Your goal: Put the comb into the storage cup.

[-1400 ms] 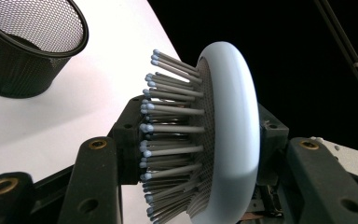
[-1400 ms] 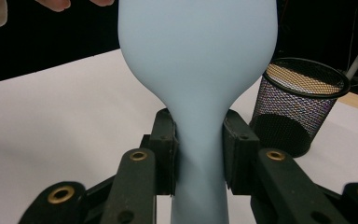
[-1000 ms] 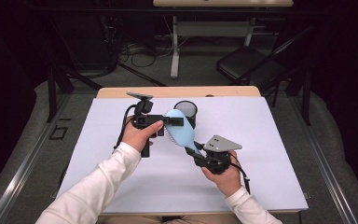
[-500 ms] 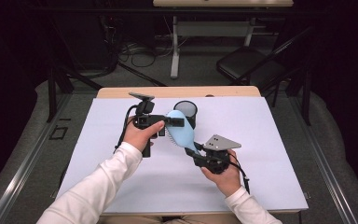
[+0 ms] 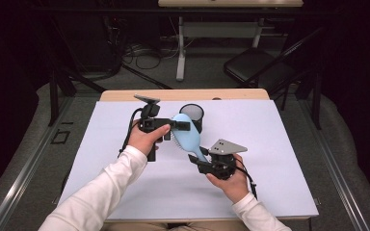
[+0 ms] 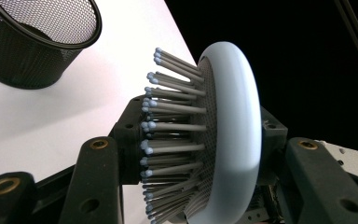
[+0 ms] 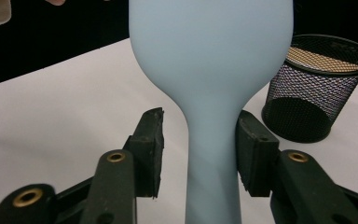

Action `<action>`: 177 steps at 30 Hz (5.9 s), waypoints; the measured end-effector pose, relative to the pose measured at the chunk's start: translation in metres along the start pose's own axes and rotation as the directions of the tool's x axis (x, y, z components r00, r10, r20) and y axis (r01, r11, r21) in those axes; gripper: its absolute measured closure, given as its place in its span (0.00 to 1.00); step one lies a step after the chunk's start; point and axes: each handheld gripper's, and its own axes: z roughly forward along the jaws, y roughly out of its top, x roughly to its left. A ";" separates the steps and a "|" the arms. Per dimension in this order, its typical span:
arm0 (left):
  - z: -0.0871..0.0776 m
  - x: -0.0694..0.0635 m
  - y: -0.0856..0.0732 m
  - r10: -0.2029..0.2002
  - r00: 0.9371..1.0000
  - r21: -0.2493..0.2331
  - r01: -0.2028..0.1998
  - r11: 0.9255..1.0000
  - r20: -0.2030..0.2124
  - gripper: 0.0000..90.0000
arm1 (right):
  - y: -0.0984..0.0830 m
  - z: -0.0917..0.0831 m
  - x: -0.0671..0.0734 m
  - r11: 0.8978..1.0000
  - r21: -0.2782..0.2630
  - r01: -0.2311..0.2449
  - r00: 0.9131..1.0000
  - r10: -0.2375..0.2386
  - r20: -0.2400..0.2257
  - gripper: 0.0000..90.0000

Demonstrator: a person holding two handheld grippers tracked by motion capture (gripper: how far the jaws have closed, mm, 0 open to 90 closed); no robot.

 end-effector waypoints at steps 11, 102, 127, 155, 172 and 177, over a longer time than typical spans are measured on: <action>-0.005 0.004 0.003 0.016 0.999 -0.017 -0.017 1.000 -0.030 0.56 | 0.001 0.003 0.001 1.000 0.018 0.001 1.000 -0.001 0.009 0.48; -0.020 0.008 0.023 0.067 0.989 -0.107 -0.081 0.991 -0.128 0.56 | 0.012 0.003 -0.001 0.996 0.082 0.023 0.992 -0.033 0.125 0.00; -0.026 0.003 0.032 0.131 0.976 -0.164 -0.160 0.973 -0.175 0.56 | 0.014 0.000 -0.002 0.997 0.073 0.025 0.991 -0.034 0.128 0.00; -0.035 -0.004 0.043 0.192 0.954 -0.233 -0.245 0.941 -0.229 0.56 | 0.012 0.001 -0.003 0.996 0.084 0.021 0.990 -0.032 0.141 0.00; -0.040 -0.013 0.054 0.224 0.936 -0.262 -0.296 0.918 -0.272 0.56 | 0.012 0.001 -0.005 0.996 0.086 0.021 0.989 -0.034 0.143 0.00; -0.040 -0.015 0.057 0.225 0.934 -0.273 -0.302 0.913 -0.279 0.56 | 0.012 0.001 -0.005 0.996 0.084 0.018 0.989 -0.030 0.144 0.00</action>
